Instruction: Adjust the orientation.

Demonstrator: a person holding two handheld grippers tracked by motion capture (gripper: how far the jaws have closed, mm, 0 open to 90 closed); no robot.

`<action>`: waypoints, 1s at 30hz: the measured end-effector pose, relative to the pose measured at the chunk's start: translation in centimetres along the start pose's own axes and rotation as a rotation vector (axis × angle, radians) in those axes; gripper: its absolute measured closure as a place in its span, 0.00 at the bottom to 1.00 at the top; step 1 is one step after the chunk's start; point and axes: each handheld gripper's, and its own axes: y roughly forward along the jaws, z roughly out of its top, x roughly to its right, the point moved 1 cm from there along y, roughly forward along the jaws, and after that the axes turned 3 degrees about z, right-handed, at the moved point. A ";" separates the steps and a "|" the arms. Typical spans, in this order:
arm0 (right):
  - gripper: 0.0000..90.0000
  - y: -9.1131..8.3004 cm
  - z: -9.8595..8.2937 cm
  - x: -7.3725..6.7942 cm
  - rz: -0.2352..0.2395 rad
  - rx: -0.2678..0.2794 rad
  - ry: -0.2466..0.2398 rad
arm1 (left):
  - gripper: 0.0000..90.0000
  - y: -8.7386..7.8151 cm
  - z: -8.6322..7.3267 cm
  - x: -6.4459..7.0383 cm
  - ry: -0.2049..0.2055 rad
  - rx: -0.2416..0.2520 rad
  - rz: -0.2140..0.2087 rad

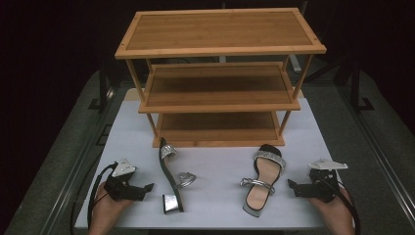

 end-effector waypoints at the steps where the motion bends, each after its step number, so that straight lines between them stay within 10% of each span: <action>1: 0.01 0.0 0.0 0.0 0.000 0.000 0.000 | 0.07 0.0 0.0 0.0 0.004 -0.004 0.001; 16: 0.01 0.1 0.1 0.1 0.004 -0.003 -0.004 | 0.34 -2.4 1.4 -0.1 0.014 0.024 -0.062; 30: 0.01 0.1 0.1 0.1 0.004 -0.005 -0.003 | 0.45 -5.2 7.9 1.0 0.103 0.137 -0.136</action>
